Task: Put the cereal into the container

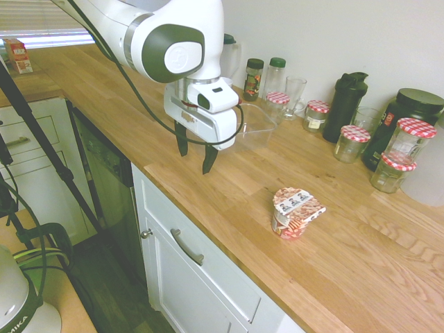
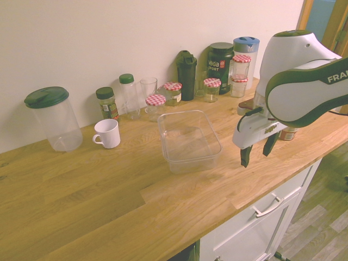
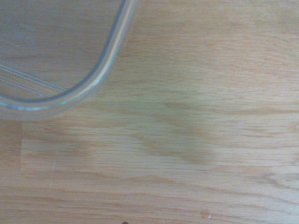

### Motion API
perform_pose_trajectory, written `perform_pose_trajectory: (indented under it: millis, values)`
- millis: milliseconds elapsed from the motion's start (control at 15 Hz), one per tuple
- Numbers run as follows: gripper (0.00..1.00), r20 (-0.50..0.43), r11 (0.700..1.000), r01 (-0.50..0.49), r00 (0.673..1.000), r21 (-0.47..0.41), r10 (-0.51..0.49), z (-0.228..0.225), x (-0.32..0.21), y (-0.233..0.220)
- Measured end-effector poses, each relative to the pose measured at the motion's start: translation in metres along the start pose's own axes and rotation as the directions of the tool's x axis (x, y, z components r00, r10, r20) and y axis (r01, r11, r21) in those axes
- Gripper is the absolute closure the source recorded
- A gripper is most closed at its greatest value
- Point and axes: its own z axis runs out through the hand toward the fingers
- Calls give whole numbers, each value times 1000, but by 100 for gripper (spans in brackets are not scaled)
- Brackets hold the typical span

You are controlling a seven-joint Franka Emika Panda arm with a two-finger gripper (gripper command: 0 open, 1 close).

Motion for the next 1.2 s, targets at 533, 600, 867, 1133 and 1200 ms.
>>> perform_pose_trajectory:
  millis: [533, 600, 867, 1133, 1200]
  values:
    - [0, 30, 954, -234, 972, 190, 233, 3, -1, 57]
    - [0, 15, 936, -277, 960, 219, 280, -9, 7, 72]
    - [0, -26, 829, -466, 867, 309, 497, -56, 42, 115]
    - [0, -6, 756, -593, 786, 278, 619, -34, 60, 129]
    - [0, -5, 737, -618, 765, 274, 643, -24, 67, 133]
